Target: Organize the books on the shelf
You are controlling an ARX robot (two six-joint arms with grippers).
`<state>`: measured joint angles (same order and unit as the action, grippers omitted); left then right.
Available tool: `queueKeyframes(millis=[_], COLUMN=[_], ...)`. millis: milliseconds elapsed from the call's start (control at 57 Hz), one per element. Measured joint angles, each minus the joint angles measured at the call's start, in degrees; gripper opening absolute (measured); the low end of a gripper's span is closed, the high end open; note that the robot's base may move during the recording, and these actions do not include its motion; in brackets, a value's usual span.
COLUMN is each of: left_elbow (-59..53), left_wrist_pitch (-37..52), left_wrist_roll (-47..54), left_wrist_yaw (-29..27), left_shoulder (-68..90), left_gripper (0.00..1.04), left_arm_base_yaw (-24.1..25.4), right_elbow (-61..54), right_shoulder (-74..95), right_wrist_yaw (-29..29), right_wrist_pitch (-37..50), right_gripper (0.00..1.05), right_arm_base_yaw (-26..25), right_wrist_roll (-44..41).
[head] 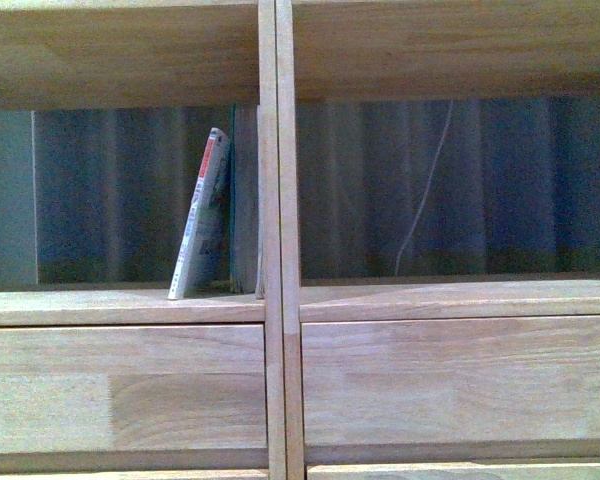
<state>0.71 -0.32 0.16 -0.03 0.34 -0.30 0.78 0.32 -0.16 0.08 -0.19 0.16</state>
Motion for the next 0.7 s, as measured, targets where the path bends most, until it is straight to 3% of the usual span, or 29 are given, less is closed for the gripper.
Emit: queueKeyframes(millis=[88, 702], left_elbow=[0.0, 0.0], left_wrist_pitch=[0.0, 0.0], left_wrist_roll=[0.0, 0.0], left_wrist_yaw=[0.0, 0.0], left_shoulder=[0.0, 0.0], left_gripper=[0.97, 0.97], left_arm_base_yaw=[0.0, 0.0], right_elbow=[0.0, 0.0], right_shoulder=[0.0, 0.0], right_wrist_yaw=[0.0, 0.0], right_wrist_pitch=[0.0, 0.0], right_gripper=[0.99, 0.98], right_arm_base_yaw=[0.0, 0.0], right_wrist_roll=[0.0, 0.0])
